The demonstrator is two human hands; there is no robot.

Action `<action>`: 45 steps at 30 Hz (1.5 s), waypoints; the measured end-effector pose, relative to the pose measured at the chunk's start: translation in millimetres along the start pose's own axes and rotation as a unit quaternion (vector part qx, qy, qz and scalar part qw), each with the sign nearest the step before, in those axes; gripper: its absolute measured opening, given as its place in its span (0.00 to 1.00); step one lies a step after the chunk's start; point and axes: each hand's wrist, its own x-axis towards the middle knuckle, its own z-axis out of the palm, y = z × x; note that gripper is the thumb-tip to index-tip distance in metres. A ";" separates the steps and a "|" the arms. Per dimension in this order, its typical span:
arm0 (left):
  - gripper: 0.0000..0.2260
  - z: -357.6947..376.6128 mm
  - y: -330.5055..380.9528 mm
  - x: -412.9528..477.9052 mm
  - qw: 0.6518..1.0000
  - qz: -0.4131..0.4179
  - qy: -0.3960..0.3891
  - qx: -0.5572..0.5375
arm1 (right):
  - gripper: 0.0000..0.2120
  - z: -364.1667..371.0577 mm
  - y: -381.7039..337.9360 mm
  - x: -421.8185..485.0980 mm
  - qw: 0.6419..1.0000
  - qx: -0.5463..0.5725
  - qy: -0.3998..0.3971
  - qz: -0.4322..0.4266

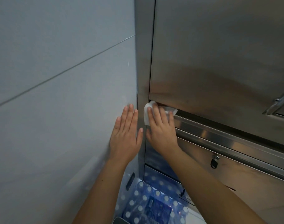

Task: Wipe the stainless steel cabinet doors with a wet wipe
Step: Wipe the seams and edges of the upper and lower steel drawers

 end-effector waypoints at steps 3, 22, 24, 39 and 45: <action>0.26 0.3 -0.5 -0.3 1.000 0.000 0.002 -0.001 | 0.33 -0.2 11.3 -8.1 1.000 0.006 0.013 -0.015; 0.26 -1.1 0.0 0.1 1.000 -0.002 -0.011 -0.007 | 0.34 -1.8 32.3 -17.2 0.999 -0.009 0.000 -0.048; 0.26 -2.6 1.5 0.0 1.000 -0.009 -0.007 -0.016 | 0.34 -5.0 46.1 -33.0 0.999 -0.004 0.007 -0.033; 0.27 -1.0 65.0 -3.7 0.988 -0.018 -0.050 -0.145 | 0.28 -14.7 76.4 -56.5 0.999 -0.015 0.035 -0.032; 0.27 7.1 94.1 -9.0 0.983 0.010 -0.073 -0.165 | 0.30 -32.0 139.0 -119.6 0.995 -0.051 0.084 0.013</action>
